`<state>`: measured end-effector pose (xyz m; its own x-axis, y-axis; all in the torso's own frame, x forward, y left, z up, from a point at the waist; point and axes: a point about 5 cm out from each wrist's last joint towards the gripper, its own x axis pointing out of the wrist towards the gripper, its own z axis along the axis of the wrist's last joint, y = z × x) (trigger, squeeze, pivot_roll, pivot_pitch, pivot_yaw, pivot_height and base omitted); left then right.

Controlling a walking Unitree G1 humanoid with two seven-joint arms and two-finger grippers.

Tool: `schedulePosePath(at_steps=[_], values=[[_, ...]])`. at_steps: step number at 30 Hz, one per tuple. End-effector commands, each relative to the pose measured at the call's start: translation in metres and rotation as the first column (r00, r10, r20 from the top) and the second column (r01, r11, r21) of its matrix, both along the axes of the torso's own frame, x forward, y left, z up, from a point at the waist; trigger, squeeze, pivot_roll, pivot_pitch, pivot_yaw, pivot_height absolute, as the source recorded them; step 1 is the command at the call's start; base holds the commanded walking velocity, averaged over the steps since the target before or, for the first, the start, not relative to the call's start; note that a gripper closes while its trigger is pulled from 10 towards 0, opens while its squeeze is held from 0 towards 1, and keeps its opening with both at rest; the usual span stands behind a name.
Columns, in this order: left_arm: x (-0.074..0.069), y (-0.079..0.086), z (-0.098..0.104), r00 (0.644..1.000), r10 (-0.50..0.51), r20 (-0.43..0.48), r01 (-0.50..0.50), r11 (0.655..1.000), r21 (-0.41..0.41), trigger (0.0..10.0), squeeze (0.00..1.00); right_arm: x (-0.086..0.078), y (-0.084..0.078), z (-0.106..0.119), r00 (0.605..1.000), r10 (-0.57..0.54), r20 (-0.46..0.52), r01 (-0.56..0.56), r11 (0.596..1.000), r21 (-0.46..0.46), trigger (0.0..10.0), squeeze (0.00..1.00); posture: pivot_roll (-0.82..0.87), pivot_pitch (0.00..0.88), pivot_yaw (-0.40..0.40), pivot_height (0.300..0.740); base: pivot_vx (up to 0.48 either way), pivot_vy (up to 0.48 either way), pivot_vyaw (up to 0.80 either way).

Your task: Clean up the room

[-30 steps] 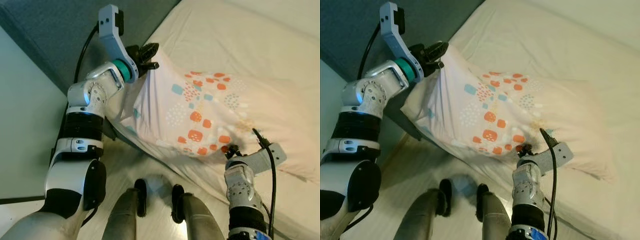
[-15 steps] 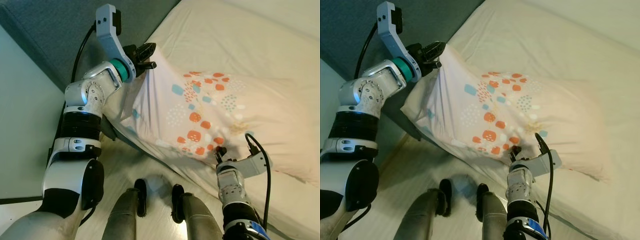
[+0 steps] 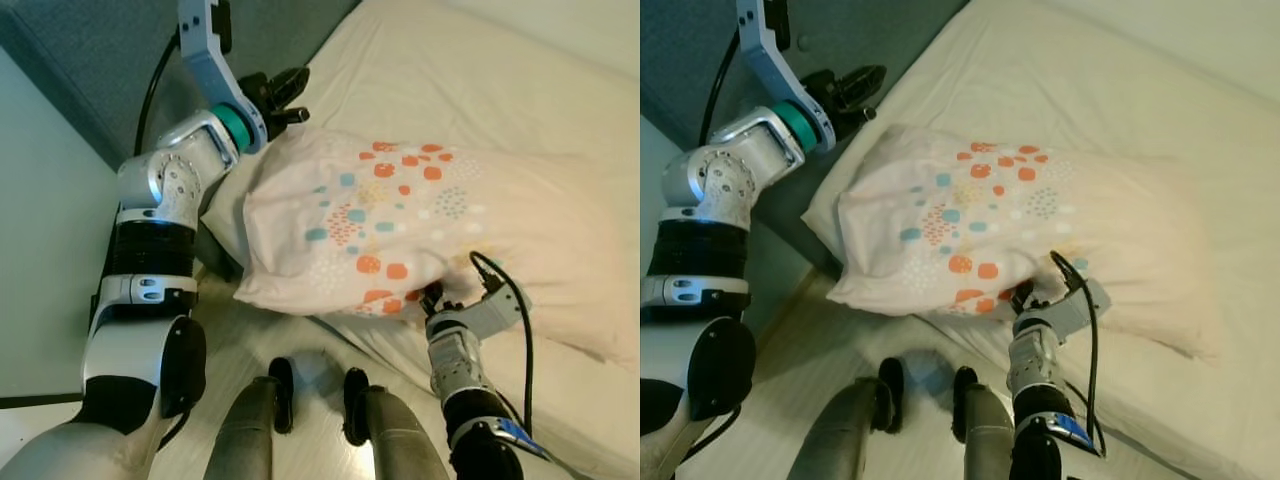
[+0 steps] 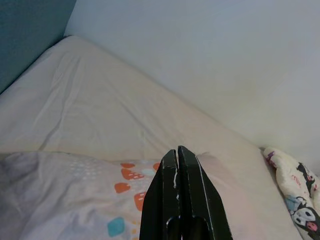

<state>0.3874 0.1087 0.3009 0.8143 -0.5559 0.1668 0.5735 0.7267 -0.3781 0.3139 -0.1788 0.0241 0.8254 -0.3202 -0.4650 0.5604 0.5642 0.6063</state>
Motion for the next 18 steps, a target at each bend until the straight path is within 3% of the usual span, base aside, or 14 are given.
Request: schedulePosePath(at_steps=[1, 12, 18], values=[[-0.0019, -0.0006, 0.0056, 1.0, -0.01, 0.012, 0.01, 1.0, -0.006, 10.0, 0.0, -0.0103, 0.0054, -0.0147, 0.998, 0.007, -0.06, -0.005, 1.0, 0.03, 0.0, 0.0, 0.03, 0.311, 0.099, 0.74, 0.0, 0.0, 0.0], [-0.0059, -0.0013, 0.0022, 1.0, -0.011, 0.0, 0.011, 1.0, -0.012, 10.0, 0.0, -0.0094, 0.0009, -0.0155, 0.998, -0.002, -0.058, 0.003, 1.0, 0.027, 0.0, 0.0, 0.04, 0.31, 0.097, 0.74, 0.0, 0.0, 0.0], [-0.0097, 0.004, -0.0031, 1.0, 0.0, -0.019, -0.001, 1.0, -0.014, 10.0, 0.0, -0.0024, -0.0006, -0.0087, 1.0, 0.008, -0.01, -0.008, 0.999, 0.039, 0.0, 0.0, 0.04, 0.308, 0.095, 0.74, 0.0, 0.0, 0.0]])
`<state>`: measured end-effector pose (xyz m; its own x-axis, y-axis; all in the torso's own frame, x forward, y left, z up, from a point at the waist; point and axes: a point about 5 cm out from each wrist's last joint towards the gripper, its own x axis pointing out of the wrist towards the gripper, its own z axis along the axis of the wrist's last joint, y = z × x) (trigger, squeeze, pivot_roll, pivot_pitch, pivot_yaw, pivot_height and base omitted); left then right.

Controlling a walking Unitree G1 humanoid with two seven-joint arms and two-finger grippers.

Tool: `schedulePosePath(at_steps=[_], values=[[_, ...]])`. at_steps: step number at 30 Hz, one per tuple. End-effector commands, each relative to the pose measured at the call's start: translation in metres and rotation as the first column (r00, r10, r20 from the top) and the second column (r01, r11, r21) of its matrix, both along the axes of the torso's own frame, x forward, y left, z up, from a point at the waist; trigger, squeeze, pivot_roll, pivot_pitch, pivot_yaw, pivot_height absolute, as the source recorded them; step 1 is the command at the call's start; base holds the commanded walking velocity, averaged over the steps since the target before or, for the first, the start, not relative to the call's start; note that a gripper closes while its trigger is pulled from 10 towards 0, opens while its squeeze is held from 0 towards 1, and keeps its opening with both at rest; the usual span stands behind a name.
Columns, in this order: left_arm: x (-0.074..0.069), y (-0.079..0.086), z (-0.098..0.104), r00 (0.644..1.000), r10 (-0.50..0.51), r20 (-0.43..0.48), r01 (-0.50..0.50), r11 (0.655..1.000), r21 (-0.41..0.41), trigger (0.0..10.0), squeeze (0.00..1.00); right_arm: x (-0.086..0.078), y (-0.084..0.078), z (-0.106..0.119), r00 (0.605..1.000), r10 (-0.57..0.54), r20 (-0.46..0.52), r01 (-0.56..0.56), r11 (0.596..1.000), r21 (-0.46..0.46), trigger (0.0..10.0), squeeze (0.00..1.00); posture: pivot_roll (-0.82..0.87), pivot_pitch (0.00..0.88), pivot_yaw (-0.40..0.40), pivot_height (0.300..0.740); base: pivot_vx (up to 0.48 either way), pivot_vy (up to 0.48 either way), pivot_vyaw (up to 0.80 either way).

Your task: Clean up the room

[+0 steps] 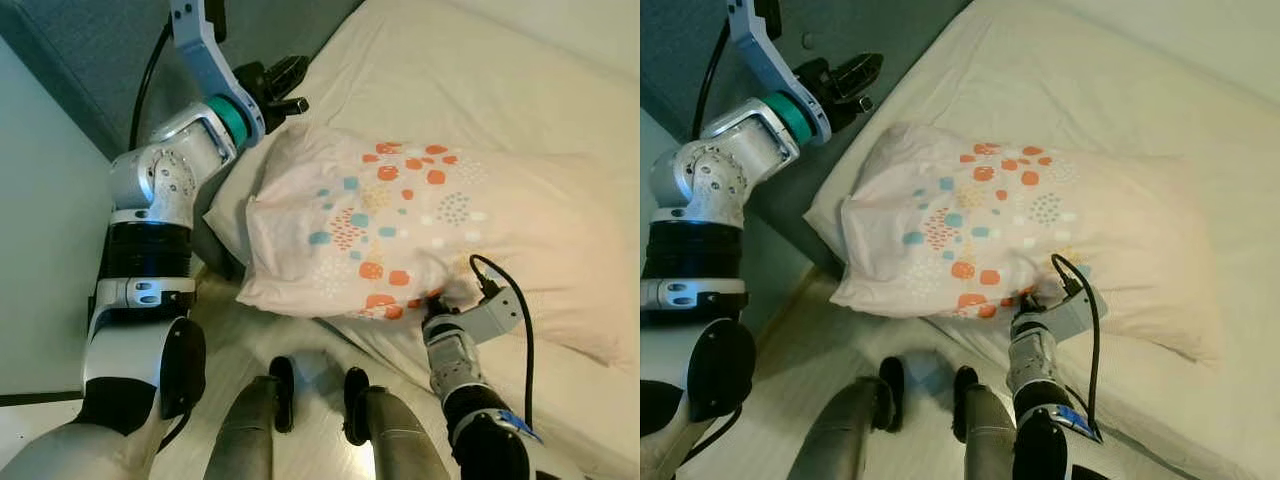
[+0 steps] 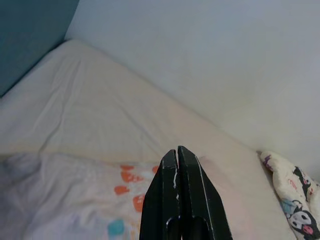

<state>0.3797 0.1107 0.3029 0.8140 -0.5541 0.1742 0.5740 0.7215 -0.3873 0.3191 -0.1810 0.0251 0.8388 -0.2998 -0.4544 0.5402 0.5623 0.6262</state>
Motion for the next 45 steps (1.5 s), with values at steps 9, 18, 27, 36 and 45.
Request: schedulePosePath(at_steps=[9, 18, 27, 36, 45], values=[[-0.003, 0.005, -0.008, 0.999, 0.012, -0.03, -0.011, 1.0, 0.001, 10.0, 0.0, -0.005, 0.001, -0.006, 1.0, -0.002, 0.002, 0.002, 1.0, 0.011, 0.0, 0.0, 0.04, 0.302, 0.093, 0.74, 0.0, 0.0, 0.0], [-0.006, 0.006, -0.014, 0.999, 0.019, -0.048, -0.019, 1.0, 0.005, 10.0, 0.0, 0.042, 0.013, 0.09, 0.873, 0.192, 0.447, -0.099, 0.97, -0.224, 0.0, 0.0, 0.02, 0.302, 0.089, 0.74, 0.0, 0.0, 0.0], [-0.009, 0.006, -0.02, 0.998, 0.022, -0.064, -0.022, 1.0, 0.006, 10.0, 0.0, 0.047, 0.028, 0.142, 0.743, 0.322, 0.586, -0.108, 0.923, -0.371, 0.0, 0.0, 0.01, 0.3, 0.084, 0.74, 0.0, 0.0, 0.0], [-0.015, 0.007, -0.03, 0.997, 0.031, -0.074, -0.027, 0.998, 0.056, 10.0, 0.0, 0.039, 0.031, 0.116, 0.821, 0.329, 0.466, -0.153, 0.914, -0.376, 10.0, 0.0, 0.01, 0.304, 0.079, 0.74, 0.0, 0.0, 0.0], [-0.026, 0.011, -0.047, 0.996, 0.065, -0.064, -0.051, 0.979, 0.199, 10.0, 0.0, 0.012, 0.005, 0.067, 0.952, 0.162, 0.26, -0.053, 0.923, -0.38, 10.0, 1.0, 0.01, 0.303, 0.074, 0.74, 0.0, 0.0, 0.0]])
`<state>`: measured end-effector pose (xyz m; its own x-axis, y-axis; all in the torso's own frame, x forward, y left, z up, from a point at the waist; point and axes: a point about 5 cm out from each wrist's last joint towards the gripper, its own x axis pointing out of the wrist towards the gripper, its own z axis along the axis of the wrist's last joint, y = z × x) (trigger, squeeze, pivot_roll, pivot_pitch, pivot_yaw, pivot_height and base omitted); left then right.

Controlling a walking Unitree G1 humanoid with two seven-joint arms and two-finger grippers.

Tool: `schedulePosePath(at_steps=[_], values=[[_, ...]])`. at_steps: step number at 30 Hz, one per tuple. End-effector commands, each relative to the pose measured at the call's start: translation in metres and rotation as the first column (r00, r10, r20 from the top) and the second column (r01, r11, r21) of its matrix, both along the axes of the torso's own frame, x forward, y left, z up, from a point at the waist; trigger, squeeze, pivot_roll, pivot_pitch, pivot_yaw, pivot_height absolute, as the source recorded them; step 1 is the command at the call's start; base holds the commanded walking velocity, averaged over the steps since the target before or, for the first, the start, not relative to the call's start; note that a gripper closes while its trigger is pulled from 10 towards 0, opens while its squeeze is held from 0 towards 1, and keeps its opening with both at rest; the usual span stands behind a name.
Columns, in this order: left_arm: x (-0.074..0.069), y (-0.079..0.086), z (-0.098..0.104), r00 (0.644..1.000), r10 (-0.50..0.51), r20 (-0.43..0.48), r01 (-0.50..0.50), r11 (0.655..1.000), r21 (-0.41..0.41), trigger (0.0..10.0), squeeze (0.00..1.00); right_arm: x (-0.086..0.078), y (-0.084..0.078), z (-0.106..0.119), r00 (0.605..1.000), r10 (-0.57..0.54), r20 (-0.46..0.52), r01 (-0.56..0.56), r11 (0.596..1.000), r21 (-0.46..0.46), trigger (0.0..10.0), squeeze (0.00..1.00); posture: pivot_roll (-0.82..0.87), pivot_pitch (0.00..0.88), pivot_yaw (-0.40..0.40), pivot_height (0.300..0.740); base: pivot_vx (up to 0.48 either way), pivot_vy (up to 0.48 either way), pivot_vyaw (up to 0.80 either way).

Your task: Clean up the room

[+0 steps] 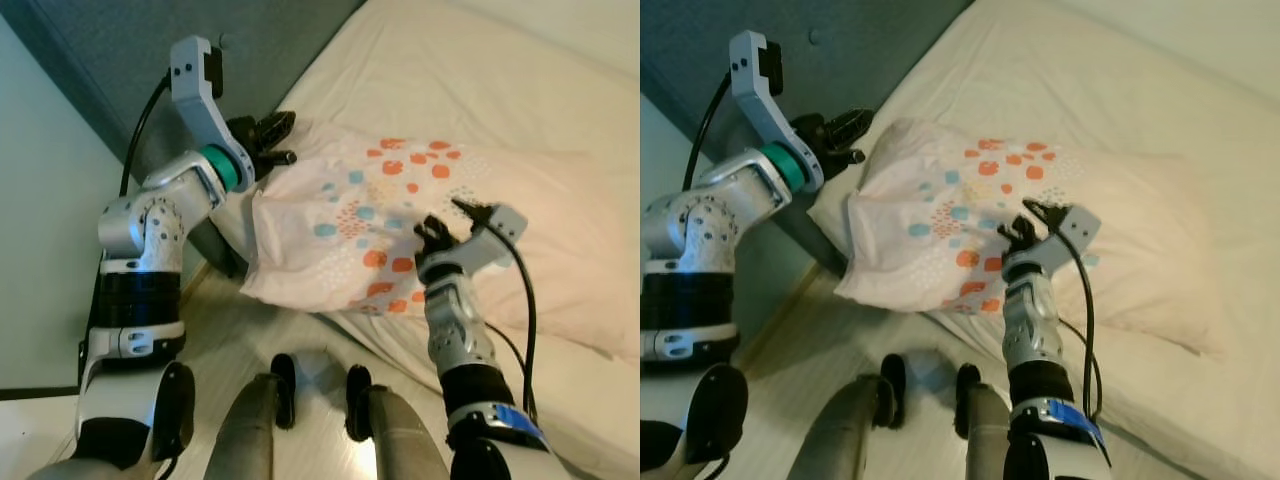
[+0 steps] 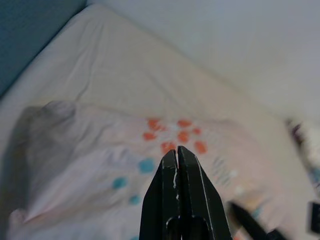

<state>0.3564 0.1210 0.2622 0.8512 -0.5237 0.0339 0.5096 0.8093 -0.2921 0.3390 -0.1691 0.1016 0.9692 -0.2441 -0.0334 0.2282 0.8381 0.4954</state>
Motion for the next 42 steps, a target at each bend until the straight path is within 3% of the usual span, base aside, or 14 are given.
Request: schedulePosePath(at_steps=[1, 3, 5, 8, 10, 13, 16, 17, 23, 24, 29, 31, 33, 42], values=[[-0.003, 0.001, -0.006, 1.0, 0.002, -0.011, -0.001, 0.999, 0.032, 10.0, 0.0, -0.008, -0.007, -0.01, 0.998, -0.058, -0.04, 0.057, 0.998, -0.004, 10.0, 1.0, 0.01, 0.303, 0.074, 0.74, 0.0, 0.0, 0.0], [-0.009, 0.0, -0.019, 1.0, 0.004, -0.017, -0.002, 0.993, 0.116, 10.0, 0.0, -0.022, -0.018, -0.022, 0.98, -0.171, -0.102, 0.167, 0.985, -0.045, 10.0, 1.0, 0.01, 0.302, 0.076, 0.74, 0.0, 0.0, 0.0], [-0.009, 0.0, -0.019, 1.0, 0.004, -0.017, -0.002, 0.993, 0.116, 10.0, 0.0, -0.022, -0.018, -0.022, 0.98, -0.171, -0.102, 0.167, 0.985, -0.045, 10.0, 1.0, 0.01, 0.302, 0.076, 0.74, 0.0, 0.0, 0.0], [-0.017, 0.003, -0.049, 0.996, 0.012, -0.088, 0.009, 0.973, 0.232, 10.0, 0.0, -0.033, -0.021, -0.029, 0.974, -0.191, -0.122, 0.172, 0.973, -0.155, 10.0, 1.0, 0.0, 0.301, 0.082, 0.74, 0.0, 0.0, 0.0], [-0.032, 0.014, -0.086, 0.985, 0.029, -0.169, 0.038, 0.926, 0.376, 10.0, 0.0, -0.04, -0.024, -0.029, 0.975, -0.188, -0.119, 0.146, 0.945, -0.293, 10.0, 1.0, 0.01, 0.302, 0.083, 0.74, 0.0, 0.0, 0.0], [-0.038, 0.018, -0.097, 0.979, 0.033, -0.2, 0.053, 0.911, 0.409, 10.0, 0.0, -0.041, -0.026, -0.029, 0.974, -0.194, -0.121, 0.144, 0.931, -0.334, 10.0, 1.0, 0.01, 0.302, 0.083, 0.74, 0.0, 0.0, 0.0], [-0.051, 0.027, -0.131, 0.948, 0.044, -0.314, 0.103, 0.894, 0.437, 10.0, 0.0, -0.049, -0.036, -0.038, 0.942, -0.275, -0.191, 0.198, 0.918, -0.343, 10.0, 1.0, 0.01, 0.302, 0.08, 0.74, 0.0, 0.0, 0.0], [-0.054, 0.029, -0.144, 0.931, 0.058, -0.36, 0.108, 0.899, 0.424, 10.0, 0.0, -0.051, -0.036, -0.042, 0.93, -0.294, -0.221, 0.21, 0.918, -0.338, 10.0, 0.0, 0.01, 0.303, 0.076, 0.74, 0.0, 0.0, 0.0], [-0.052, 0.031, -0.178, 0.888, 0.129, -0.441, 0.064, 0.915, 0.398, 10.0, 0.0, -0.055, -0.027, -0.05, 0.916, -0.297, -0.269, 0.196, 0.918, -0.345, 10.0, 0.0, 0.0, 0.307, 0.07, 0.74, 0.0, 0.0, 0.0], [-0.049, 0.029, -0.187, 0.89, 0.145, -0.432, 0.055, 0.907, 0.418, 10.0, 1.0, -0.056, -0.022, -0.053, 0.919, -0.28, -0.277, 0.17, 0.916, -0.363, 10.0, 0.0, 0.0, 0.313, 0.065, 0.74, 0.0, 0.0, 0.0], [-0.039, 0.025, -0.193, 0.903, 0.166, -0.396, 0.033, 0.893, 0.45, 10.0, 1.0, -0.054, -0.017, -0.055, 0.924, -0.249, -0.29, 0.131, 0.918, -0.374, 10.0, 0.0, -0.01, 0.326, 0.061, 0.74, 0.0, 0.0, 0.0], [-0.03, 0.024, -0.187, 0.948, 0.163, -0.272, 0.019, 0.826, 0.563, 10.0, 1.0, -0.052, -0.014, -0.054, 0.93, -0.232, -0.286, 0.118, 0.923, -0.366, 10.0, 0.0, -0.02, 0.335, 0.06, 0.74, 0.0, 0.0, 0.0], [-0.029, 0.023, -0.185, 0.965, 0.141, -0.221, 0.022, 0.795, 0.606, 10.0, 1.0, -0.051, -0.013, -0.052, 0.933, -0.228, -0.28, 0.115, 0.923, -0.368, 10.0, 0.0, -0.02, 0.342, 0.06, 0.74, 0.0, 0.0, 0.0], [-0.029, 0.029, -0.182, 0.983, 0.099, -0.157, 0.031, 0.747, 0.664, 10.0, 1.0, -0.049, -0.013, -0.045, 0.94, -0.219, -0.26, 0.112, 0.922, -0.371, 10.0, 0.0, -0.03, 0.352, 0.06, 0.74, 0.0, 0.0, 0.0]])
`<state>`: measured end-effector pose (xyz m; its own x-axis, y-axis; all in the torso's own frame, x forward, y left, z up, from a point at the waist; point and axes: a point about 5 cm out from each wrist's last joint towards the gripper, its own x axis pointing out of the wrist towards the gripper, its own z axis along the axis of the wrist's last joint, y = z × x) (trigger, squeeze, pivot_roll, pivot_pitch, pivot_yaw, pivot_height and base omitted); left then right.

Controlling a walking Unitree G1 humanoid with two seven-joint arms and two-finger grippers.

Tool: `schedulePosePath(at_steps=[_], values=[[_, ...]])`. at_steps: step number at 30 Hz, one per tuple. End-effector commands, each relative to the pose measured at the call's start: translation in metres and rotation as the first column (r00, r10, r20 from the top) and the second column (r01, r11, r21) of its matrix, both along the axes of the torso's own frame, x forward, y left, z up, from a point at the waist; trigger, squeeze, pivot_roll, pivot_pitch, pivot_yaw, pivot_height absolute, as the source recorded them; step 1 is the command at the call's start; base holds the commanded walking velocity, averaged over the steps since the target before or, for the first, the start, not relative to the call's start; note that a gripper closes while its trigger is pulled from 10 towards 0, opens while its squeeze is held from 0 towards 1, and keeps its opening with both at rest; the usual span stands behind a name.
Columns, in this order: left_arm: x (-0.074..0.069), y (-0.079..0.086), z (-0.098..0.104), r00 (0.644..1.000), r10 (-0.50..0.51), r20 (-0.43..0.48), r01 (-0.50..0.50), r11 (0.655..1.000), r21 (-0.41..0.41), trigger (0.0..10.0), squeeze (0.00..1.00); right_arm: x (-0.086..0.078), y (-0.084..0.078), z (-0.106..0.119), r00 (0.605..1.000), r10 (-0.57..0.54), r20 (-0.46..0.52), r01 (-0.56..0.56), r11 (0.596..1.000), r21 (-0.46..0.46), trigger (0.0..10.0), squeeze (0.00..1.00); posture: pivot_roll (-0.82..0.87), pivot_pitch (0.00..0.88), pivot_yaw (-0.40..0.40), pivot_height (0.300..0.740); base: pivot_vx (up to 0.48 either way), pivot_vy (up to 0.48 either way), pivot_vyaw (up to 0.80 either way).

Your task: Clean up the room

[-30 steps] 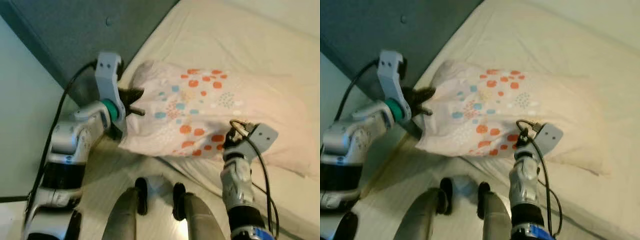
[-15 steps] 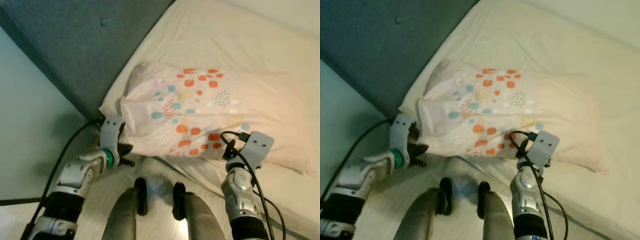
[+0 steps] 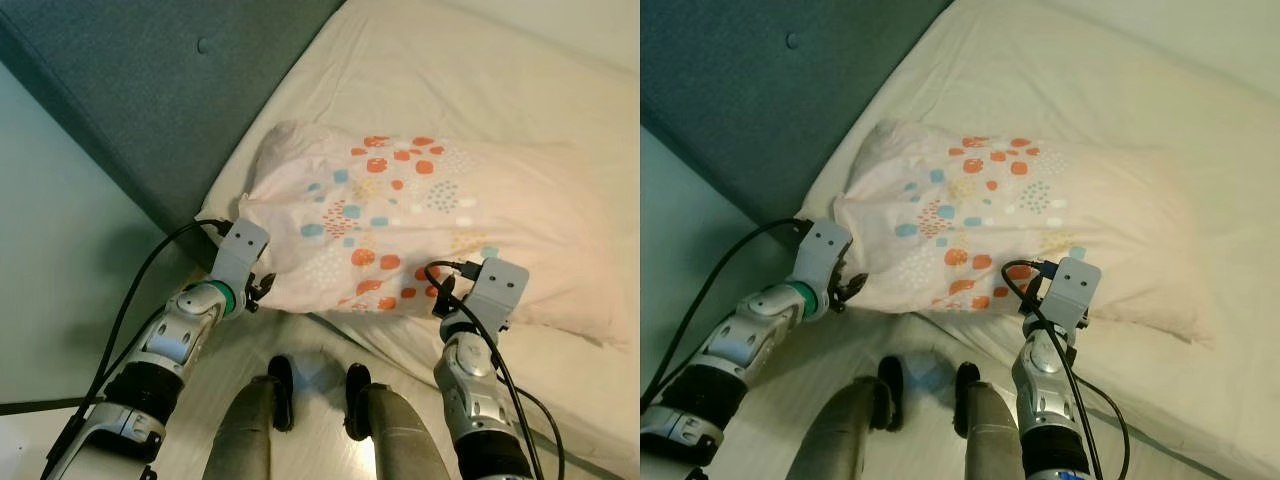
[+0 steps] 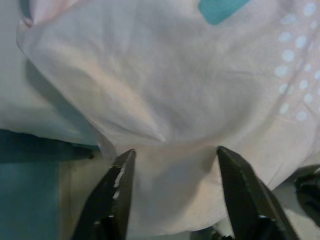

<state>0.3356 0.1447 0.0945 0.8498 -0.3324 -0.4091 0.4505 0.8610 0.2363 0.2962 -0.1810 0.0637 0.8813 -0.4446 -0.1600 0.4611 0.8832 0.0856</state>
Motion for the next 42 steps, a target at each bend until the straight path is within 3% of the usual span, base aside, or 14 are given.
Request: schedulePosePath(at_steps=[1, 3, 5, 6, 8, 9, 11, 13, 18, 19, 24, 30, 32, 42], values=[[-0.008, 0.005, -0.014, 0.999, -0.012, -0.044, 0.014, 0.999, 0.032, 10.0, 1.0, -0.006, -0.001, -0.007, 0.999, -0.004, -0.035, 0.005, 1.0, 0.003, 10.0, 0.0, -0.03, 0.352, 0.06, 0.74, 0.0, 0.0, 0.0], [-0.017, 0.013, -0.002, 0.991, -0.132, 0.04, 0.126, 0.985, 0.118, 10.0, 1.0, -0.006, -0.004, -0.006, 0.999, -0.006, -0.033, 0.006, 1.0, -0.001, 10.0, 0.0, -0.01, 0.36, 0.065, 0.74, 0.0, 0.0, 0.0], [-0.017, 0.013, -0.002, 0.991, -0.132, 0.04, 0.126, 0.985, 0.118, 10.0, 1.0, -0.006, -0.004, -0.006, 0.999, -0.006, -0.033, 0.006, 1.0, -0.001, 10.0, 0.0, -0.01, 0.36, 0.065, 0.74, 0.0, 0.0, 0.0], [-0.026, 0.016, 0.005, 0.97, -0.23, 0.082, 0.212, 0.96, 0.185, 10.0, 1.0, -0.006, -0.005, -0.006, 0.999, -0.008, -0.032, 0.008, 1.0, -0.002, 10.0, 0.0, -0.01, 0.36, 0.065, 0.74, 0.0, 0.0, 0.0], [-0.061, 0.016, 0.008, 0.846, -0.517, 0.129, 0.404, 0.78, 0.478, 10.0, 1.0, -0.003, -0.008, -0.007, 0.999, -0.012, -0.035, 0.012, 1.0, -0.002, 10.0, 0.0, 0.01, 0.36, 0.071, 0.74, 0.0, 0.0, 0.0], [-0.068, 0.014, 0.003, 0.801, -0.586, 0.121, 0.437, 0.711, 0.55, 10.0, 1.0, -0.002, -0.008, -0.006, 0.999, -0.012, -0.035, 0.012, 1.0, -0.001, 10.0, 0.0, 0.01, 0.357, 0.074, 0.74, 0.0, 0.0, 0.0], [-0.068, 0.014, 0.003, 0.801, -0.586, 0.121, 0.437, 0.711, 0.55, 10.0, 1.0, -0.002, -0.008, -0.006, 0.999, -0.012, -0.035, 0.012, 1.0, -0.001, 10.0, 0.0, 0.01, 0.357, 0.074, 0.74, 0.0, 0.0, 0.0], [-0.073, 0.007, -0.007, 0.755, -0.645, 0.114, 0.453, 0.639, 0.621, 10.0, 1.0, 0.001, -0.006, -0.004, 1.0, -0.008, -0.025, 0.008, 1.0, 0.0, 10.0, 0.0, 0.0, 0.352, 0.071, 0.74, 0.0, 0.0, 0.0], [-0.073, 0.005, -0.009, 0.747, -0.655, 0.114, 0.451, 0.625, 0.637, 10.0, 1.0, 0.001, -0.006, -0.003, 1.0, -0.006, -0.022, 0.006, 1.0, 0.0, 10.0, 0.0, 0.0, 0.352, 0.071, 0.74, 0.0, 0.0, 0.0], [-0.074, 0.003, -0.012, 0.736, -0.669, 0.107, 0.45, 0.601, 0.66, 10.0, 0.0, 0.002, -0.006, -0.002, 1.0, -0.005, -0.021, 0.005, 1.0, 0.0, 10.0, 0.0, 0.0, 0.349, 0.07, 0.74, 0.0, 0.0, 0.0], [-0.068, -0.002, -0.033, 0.74, -0.654, 0.159, 0.318, 0.548, 0.773, 10.0, 0.0, 0.007, -0.006, 0.001, 1.0, 0.001, -0.014, -0.001, 1.0, 0.002, 10.0, 0.0, 0.0, 0.339, 0.063, 0.74, 0.0, 0.0, 0.0], [-0.068, -0.003, -0.047, 0.736, -0.66, 0.151, 0.285, 0.504, 0.815, 10.0, 0.0, 0.01, -0.005, 0.004, 1.0, 0.005, -0.005, -0.005, 1.0, 0.005, 10.0, 0.0, -0.01, 0.338, 0.061, 0.74, 0.0, 0.0, 0.0], [-0.07, -0.004, -0.07, 0.747, -0.651, 0.138, 0.256, 0.472, 0.843, 10.0, 0.0, 0.014, -0.004, 0.006, 1.0, 0.013, 0.005, -0.013, 1.0, 0.007, 10.0, 0.0, -0.01, 0.333, 0.056, 0.74, 0.0, 0.0, 0.0], [-0.062, -0.014, -0.079, 0.765, -0.617, 0.184, 0.189, 0.489, 0.851, 10.0, 0.0, 0.016, -0.002, 0.008, 1.0, 0.02, 0.012, -0.02, 1.0, 0.008, 10.0, 0.0, -0.02, 0.332, 0.05, 0.74, 0.0, 0.0, 0.0]])
